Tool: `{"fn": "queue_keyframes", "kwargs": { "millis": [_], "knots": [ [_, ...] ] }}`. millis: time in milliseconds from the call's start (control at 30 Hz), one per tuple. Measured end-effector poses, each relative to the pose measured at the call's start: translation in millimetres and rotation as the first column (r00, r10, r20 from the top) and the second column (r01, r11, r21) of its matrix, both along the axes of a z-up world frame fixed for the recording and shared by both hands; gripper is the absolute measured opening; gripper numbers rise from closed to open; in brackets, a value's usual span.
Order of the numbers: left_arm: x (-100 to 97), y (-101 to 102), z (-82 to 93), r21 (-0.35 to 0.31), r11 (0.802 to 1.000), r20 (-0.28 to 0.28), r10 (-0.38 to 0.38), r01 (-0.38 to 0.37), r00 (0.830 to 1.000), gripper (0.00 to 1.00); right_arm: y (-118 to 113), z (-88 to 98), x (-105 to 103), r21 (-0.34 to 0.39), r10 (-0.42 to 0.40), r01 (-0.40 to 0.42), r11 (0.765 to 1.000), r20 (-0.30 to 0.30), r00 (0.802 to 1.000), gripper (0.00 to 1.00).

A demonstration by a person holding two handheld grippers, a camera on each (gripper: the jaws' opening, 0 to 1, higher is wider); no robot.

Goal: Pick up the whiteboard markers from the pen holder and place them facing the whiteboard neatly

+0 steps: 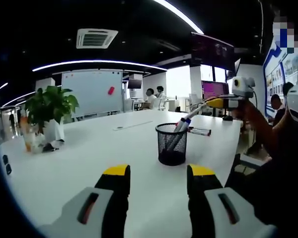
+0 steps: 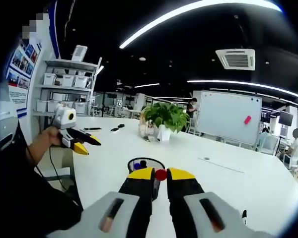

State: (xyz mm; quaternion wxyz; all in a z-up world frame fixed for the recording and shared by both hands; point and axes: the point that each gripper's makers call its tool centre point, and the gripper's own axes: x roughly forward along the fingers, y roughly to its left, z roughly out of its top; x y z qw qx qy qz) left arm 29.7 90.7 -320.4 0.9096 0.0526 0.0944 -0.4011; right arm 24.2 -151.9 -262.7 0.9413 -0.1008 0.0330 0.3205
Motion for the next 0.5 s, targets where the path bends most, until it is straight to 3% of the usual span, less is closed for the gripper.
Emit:
{"fn": "queue_keyframes", "kwargs": {
  "millis": [333, 500],
  "knots": [
    [-0.1, 0, 0.2, 0.001, 1.0, 0.001, 0.0, 0.0, 1.0, 0.47, -3, -20.0, 0, -0.046, -0.006, 0.003, 0.999, -0.062, 0.998, 0.13],
    [0.2, 1, 0.2, 0.0, 1.0, 0.0, 0.003, -0.003, 1.0, 0.47, -9, -6.1, 1, 0.002, -0.035, 0.035, 0.999, -0.016, 0.999, 0.13]
  ]
}}
